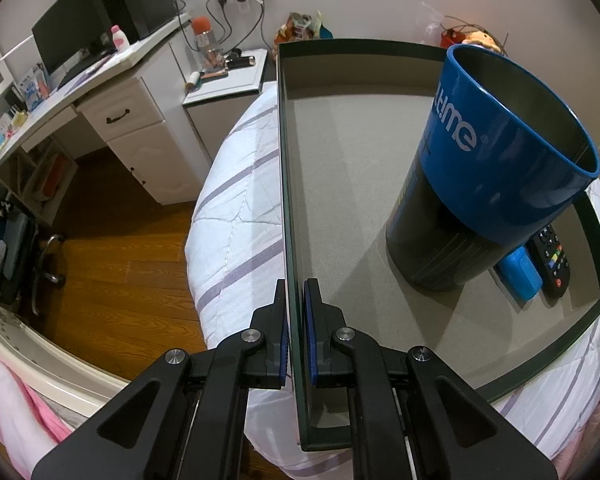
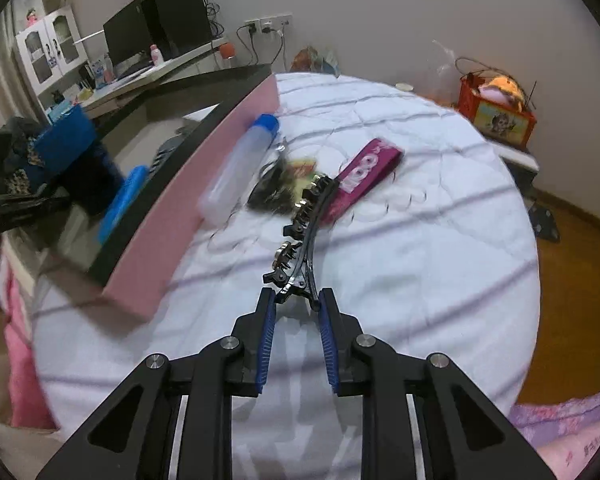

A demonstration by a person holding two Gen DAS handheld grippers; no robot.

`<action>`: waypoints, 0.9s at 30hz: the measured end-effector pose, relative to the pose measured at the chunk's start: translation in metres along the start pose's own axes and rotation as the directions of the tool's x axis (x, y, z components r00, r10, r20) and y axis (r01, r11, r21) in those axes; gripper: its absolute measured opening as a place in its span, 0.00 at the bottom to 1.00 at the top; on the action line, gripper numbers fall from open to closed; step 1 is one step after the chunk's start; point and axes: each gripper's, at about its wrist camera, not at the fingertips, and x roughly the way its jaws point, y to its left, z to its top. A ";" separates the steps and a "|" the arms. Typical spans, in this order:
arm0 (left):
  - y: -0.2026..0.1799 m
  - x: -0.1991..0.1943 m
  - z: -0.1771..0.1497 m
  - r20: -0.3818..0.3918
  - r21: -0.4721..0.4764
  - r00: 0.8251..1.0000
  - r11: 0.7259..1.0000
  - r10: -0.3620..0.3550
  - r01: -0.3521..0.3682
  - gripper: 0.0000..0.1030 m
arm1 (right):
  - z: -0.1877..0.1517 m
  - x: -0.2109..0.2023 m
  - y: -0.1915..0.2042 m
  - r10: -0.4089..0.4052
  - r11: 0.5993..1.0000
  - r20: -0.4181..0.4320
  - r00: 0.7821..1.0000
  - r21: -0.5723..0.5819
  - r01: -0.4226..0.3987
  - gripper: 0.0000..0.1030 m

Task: Organize rigid objects
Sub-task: 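Grasp the black cable bundle with the right tool and lift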

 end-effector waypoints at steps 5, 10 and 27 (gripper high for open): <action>0.001 -0.001 0.001 -0.004 -0.004 1.000 1.000 -0.005 0.005 0.06 | 0.004 -0.008 0.002 -0.054 0.998 0.061 0.997 0.024 0.053 0.72; 0.001 0.000 0.002 -0.005 -0.004 1.000 1.000 -0.004 0.004 0.06 | 0.017 0.008 0.007 -0.029 0.999 0.080 0.996 0.018 0.028 0.73; 0.003 0.001 0.001 -0.002 0.005 1.000 1.000 -0.006 0.006 0.06 | 0.031 -0.015 0.020 0.028 1.000 0.179 0.983 0.007 -0.029 0.19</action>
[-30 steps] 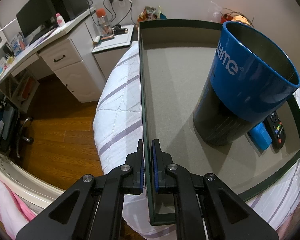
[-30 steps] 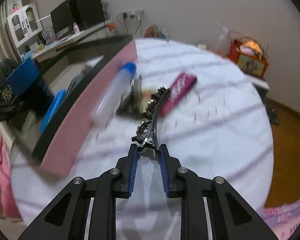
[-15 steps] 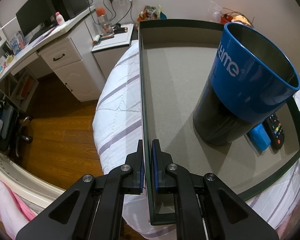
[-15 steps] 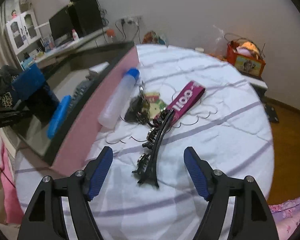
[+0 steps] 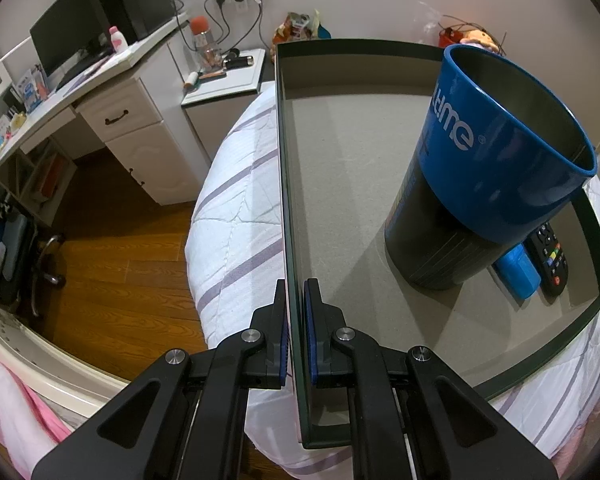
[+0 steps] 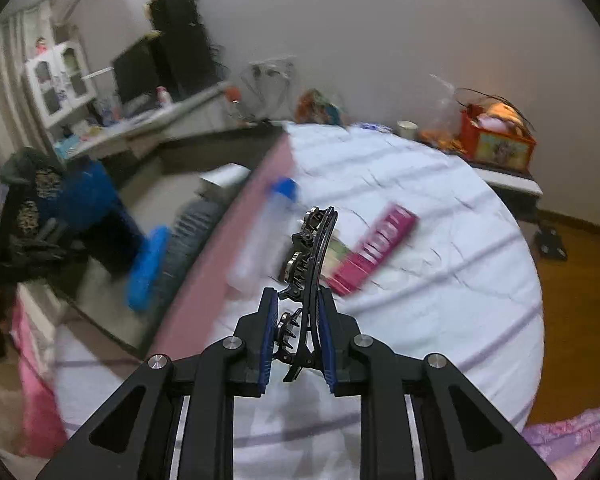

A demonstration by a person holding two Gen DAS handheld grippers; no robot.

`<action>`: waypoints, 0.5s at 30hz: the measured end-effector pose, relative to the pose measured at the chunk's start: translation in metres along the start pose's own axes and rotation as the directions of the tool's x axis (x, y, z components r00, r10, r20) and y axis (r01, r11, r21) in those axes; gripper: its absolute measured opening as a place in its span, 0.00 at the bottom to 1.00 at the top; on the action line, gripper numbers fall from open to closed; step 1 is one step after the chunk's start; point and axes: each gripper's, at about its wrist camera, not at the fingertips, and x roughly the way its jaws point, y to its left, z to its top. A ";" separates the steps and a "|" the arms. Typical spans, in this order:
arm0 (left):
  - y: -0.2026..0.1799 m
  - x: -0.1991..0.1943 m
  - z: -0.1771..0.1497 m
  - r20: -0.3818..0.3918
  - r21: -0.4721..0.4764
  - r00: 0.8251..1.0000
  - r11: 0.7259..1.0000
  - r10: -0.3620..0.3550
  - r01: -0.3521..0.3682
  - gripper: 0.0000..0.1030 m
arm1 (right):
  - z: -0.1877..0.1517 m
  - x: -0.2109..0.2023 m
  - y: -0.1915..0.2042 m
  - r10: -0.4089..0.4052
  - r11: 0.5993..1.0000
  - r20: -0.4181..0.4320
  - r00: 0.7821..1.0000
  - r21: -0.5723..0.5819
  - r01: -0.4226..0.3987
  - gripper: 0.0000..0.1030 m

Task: Organize rigid objects
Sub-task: 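Grasp the black cable bundle with the right tool and lift, then carry the cable bundle into the tray and open the right tool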

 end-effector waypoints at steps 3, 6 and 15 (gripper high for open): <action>0.000 0.000 0.000 0.000 -0.002 1.000 1.000 -0.003 0.003 0.06 | 0.017 -0.004 0.020 0.047 0.998 0.020 0.999 -0.047 -0.046 0.20; 0.000 0.000 0.000 0.001 -0.003 1.000 1.000 -0.004 0.004 0.06 | 0.036 0.007 0.042 0.079 0.993 0.017 0.997 -0.094 -0.077 0.20; -0.001 0.000 -0.001 0.000 0.001 1.000 1.000 -0.005 0.005 0.06 | 0.063 0.068 0.078 0.095 0.988 -0.083 0.992 -0.116 -0.104 0.20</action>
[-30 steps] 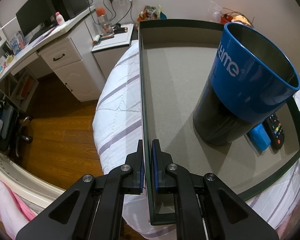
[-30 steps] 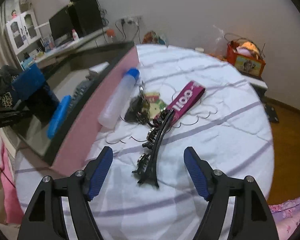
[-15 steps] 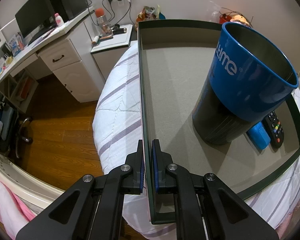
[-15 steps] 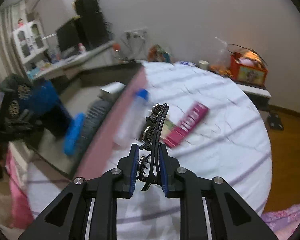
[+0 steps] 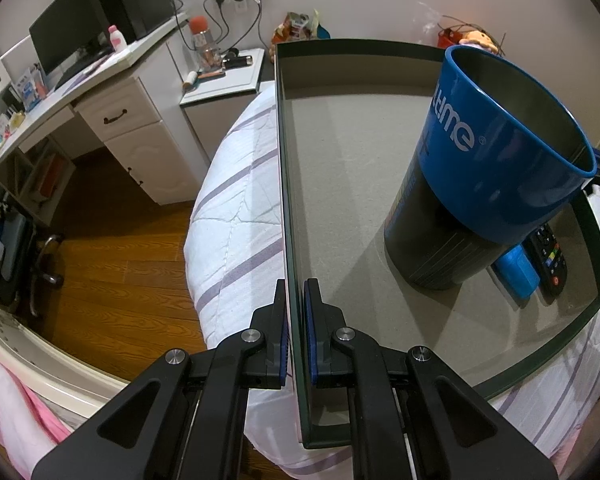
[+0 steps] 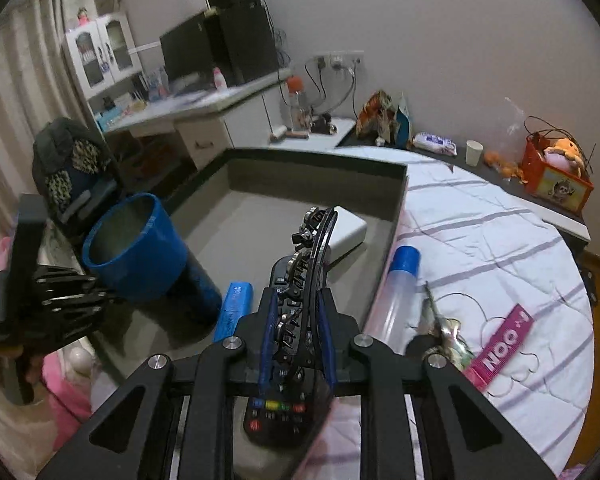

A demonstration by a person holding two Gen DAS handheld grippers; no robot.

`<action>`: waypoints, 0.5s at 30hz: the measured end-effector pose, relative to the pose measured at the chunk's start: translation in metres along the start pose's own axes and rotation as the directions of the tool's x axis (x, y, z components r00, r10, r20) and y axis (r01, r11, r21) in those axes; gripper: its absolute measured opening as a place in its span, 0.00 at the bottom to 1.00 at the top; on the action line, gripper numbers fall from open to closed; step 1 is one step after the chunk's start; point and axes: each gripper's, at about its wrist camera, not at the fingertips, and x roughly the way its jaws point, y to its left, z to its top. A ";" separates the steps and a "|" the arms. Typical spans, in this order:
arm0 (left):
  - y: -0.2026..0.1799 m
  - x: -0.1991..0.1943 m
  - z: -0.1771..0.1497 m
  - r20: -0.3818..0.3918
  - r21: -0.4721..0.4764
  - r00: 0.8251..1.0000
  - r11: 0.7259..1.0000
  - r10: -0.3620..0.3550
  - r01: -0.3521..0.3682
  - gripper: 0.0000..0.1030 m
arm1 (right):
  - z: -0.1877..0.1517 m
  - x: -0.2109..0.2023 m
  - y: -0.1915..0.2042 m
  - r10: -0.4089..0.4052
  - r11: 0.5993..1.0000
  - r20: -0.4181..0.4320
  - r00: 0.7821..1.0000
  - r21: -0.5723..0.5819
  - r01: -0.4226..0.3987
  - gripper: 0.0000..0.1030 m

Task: Organize rigid objects
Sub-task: 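Carry the cable bundle into the tray and open the right tool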

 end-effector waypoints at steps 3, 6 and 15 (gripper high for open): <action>-0.001 0.000 0.000 0.001 0.008 1.000 1.000 0.003 -0.003 0.06 | 0.002 0.014 0.006 -0.077 0.997 -0.034 0.996 -0.026 0.076 0.20; -0.001 0.000 -0.001 0.001 0.007 1.000 1.000 0.002 -0.002 0.06 | 0.002 0.021 0.010 -0.157 0.986 -0.050 0.986 -0.062 0.154 0.20; 0.000 0.000 -0.001 0.001 0.009 1.000 1.000 0.005 -0.005 0.06 | 0.003 0.004 0.004 -0.188 0.980 0.017 0.982 -0.059 0.189 0.42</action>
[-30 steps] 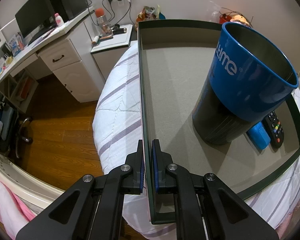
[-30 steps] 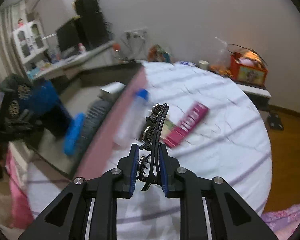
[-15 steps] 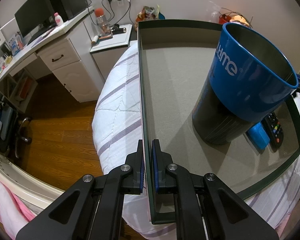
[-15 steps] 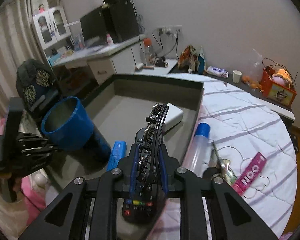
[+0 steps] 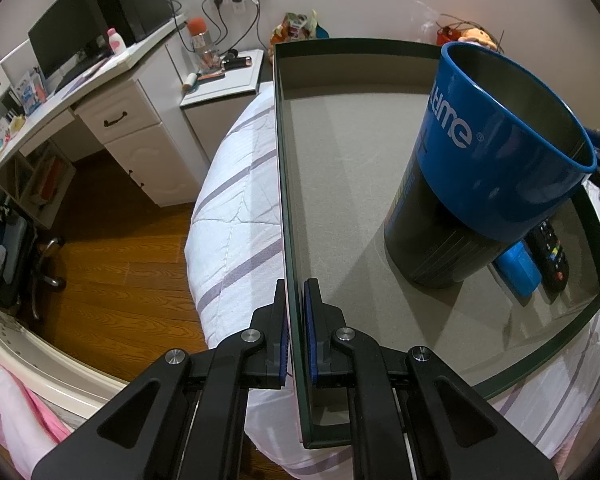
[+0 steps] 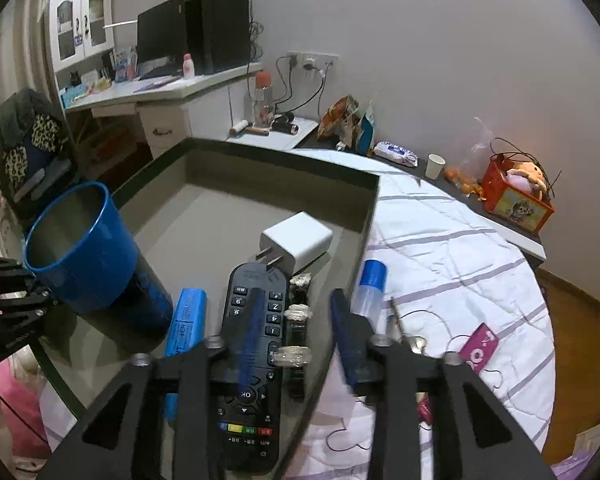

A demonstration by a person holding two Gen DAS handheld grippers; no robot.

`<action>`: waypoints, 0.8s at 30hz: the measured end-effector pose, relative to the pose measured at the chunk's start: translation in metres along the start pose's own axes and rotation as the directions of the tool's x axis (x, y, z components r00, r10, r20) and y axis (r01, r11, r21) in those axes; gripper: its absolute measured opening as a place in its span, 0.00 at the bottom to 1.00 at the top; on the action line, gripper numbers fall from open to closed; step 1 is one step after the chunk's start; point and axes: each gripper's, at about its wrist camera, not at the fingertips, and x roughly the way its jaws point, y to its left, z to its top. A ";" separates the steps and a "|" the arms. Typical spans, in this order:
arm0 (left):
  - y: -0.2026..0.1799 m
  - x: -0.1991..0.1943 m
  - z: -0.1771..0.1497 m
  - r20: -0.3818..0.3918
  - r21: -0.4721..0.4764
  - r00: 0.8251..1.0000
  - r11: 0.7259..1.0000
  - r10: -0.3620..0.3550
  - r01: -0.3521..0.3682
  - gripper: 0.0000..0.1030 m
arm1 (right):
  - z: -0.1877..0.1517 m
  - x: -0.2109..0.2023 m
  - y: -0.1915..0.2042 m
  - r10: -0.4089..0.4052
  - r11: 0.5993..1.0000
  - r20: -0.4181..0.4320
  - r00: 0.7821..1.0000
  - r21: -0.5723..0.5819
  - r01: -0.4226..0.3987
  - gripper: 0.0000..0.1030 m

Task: Organize rigid objects
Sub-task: 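Carry the cable bundle into the tray and open the right tool, then move the right tool to the keys with the pink strap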

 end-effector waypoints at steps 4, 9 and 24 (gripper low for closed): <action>0.000 0.000 0.000 -0.001 -0.001 1.000 1.000 0.000 0.000 0.06 | -0.001 -0.016 -0.009 0.000 1.000 0.044 0.999 0.026 -0.001 0.43; 0.000 0.000 0.000 0.000 0.001 1.000 1.000 0.000 0.000 0.06 | -0.008 -0.046 -0.041 -0.020 0.993 0.109 0.994 0.119 0.007 0.50; 0.001 -0.002 -0.002 -0.002 0.003 1.000 1.000 0.009 -0.009 0.06 | -0.070 -0.018 -0.100 -0.040 0.964 -0.034 0.999 0.260 0.047 0.62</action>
